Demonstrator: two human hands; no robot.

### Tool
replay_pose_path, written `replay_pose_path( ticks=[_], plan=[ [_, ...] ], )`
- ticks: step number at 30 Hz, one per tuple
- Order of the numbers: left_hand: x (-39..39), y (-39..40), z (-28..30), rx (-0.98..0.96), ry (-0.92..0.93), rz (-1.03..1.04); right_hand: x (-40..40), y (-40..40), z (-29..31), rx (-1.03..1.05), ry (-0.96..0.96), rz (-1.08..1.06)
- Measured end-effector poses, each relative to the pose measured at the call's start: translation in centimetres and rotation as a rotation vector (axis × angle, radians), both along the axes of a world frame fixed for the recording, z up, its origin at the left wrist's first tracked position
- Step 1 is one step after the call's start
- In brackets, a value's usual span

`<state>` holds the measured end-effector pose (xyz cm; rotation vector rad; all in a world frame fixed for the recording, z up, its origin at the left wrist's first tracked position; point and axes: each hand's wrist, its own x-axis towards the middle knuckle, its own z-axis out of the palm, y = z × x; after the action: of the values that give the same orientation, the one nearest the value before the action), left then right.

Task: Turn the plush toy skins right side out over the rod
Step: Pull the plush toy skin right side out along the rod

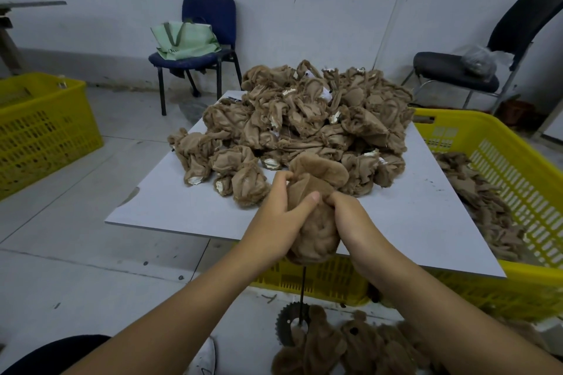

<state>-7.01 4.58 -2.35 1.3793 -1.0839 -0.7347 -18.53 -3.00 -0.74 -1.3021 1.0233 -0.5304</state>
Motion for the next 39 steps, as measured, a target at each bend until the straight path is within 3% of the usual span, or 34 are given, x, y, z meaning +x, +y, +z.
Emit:
replay_pose_path(
  ticks=[5, 8, 16, 18, 21, 23, 27, 33, 39],
  plan=[
    [-0.5, 0.1, -0.4, -0.125, 0.009, 0.121, 0.6, 0.8, -0.2, -0.168, -0.128, 0.008],
    [-0.8, 0.2, -1.1, -0.089, -0.002, 0.1, 0.7, 1.1, -0.3, -0.245, -0.107, 0.044],
    [-0.4, 0.6, -0.5, 0.192, -0.181, 0.11, 0.2, 0.9, -0.1, -0.023, -0.11, 0.022],
    [-0.5, 0.9, -0.1, 0.168, -0.35, 0.203, 0.1, 1.0, 0.0, 0.002, -0.111, 0.023],
    [-0.3, 0.9, 0.6, -0.013, -0.792, 0.315, 0.0, 0.8, 0.0, -0.008, -0.138, -0.006],
    [-0.1, 0.9, 0.9, -0.11, -0.928, 0.314, 0.0, 0.7, 0.1, -0.069, -0.168, 0.007],
    [-0.2, 1.5, 0.9, -0.169, -0.823, 0.382, 0.4, 0.9, 0.8, -0.219, -0.212, 0.072],
    [-0.7, 1.6, 0.5, -0.204, -0.854, 0.465, 0.2, 1.1, 0.9, -0.531, -0.062, 0.129],
    [-0.7, 1.1, 0.1, -0.143, -0.871, 0.439, 0.2, 0.8, 0.8, -0.425, -0.108, 0.122]
  ],
)
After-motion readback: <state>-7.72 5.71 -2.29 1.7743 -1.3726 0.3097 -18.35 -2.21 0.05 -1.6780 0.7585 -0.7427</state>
